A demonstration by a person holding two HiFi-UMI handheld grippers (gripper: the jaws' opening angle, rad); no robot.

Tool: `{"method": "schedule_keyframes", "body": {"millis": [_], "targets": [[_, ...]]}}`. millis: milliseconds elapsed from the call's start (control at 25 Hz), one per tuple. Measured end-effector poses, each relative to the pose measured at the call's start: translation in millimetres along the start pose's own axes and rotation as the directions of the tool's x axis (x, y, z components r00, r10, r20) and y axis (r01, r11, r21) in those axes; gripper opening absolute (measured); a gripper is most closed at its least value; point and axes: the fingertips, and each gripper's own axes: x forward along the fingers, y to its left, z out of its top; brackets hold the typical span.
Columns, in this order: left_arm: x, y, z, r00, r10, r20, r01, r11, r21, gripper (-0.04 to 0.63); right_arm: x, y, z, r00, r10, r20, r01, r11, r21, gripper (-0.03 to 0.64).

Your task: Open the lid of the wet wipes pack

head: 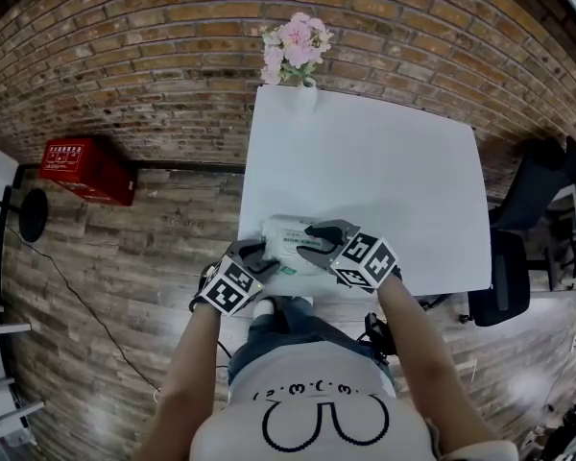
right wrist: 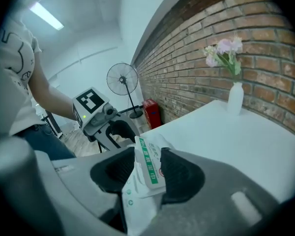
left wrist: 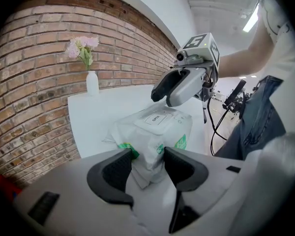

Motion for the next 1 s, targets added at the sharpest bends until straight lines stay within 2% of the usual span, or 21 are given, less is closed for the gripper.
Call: {"method": "schedule_keyframes", "body": {"millis": [80,120,200,360,560,880,1000], "targets": [[0,0,0,1.0,-0.005,-0.003,0.005,1.0,-0.001,0.209,-6,-6,7,0.999,-0.044,0.027,0.045,0.999,-0.027,0.136],[0,0,0,1.0,-0.008,-0.005,0.008,1.0,-0.005,0.209,-9,-11,10,0.997,-0.071,0.038,0.072,0.997,-0.039,0.078],[-1,-1,0,1.0,-0.02,-0.015,0.02,1.0,-0.014,0.209,-13,-22,13,0.992,-0.115,0.052,0.117,0.992,-0.046,0.063],[1,0,3,0.999,-0.029,-0.019,0.028,0.999,-0.016,0.209,-16,-44,18,0.979,-0.194,0.065,0.196,0.98,-0.027,0.06],[-1,0,3,0.999,-0.04,-0.026,0.039,0.999,-0.022,0.209,-2,-67,18,0.958,-0.287,0.016,0.288,0.957,-0.023,0.074],[-1,-2,5,0.999,-0.048,-0.019,0.047,0.998,-0.04,0.209,19,-84,-8,0.933,-0.342,-0.112,0.344,0.939,-0.002,0.097],[-3,-5,6,0.998,-0.06,-0.02,0.059,0.997,-0.05,0.209,22,-83,-13,0.932,-0.343,-0.12,0.347,0.938,0.02,0.093]]}}
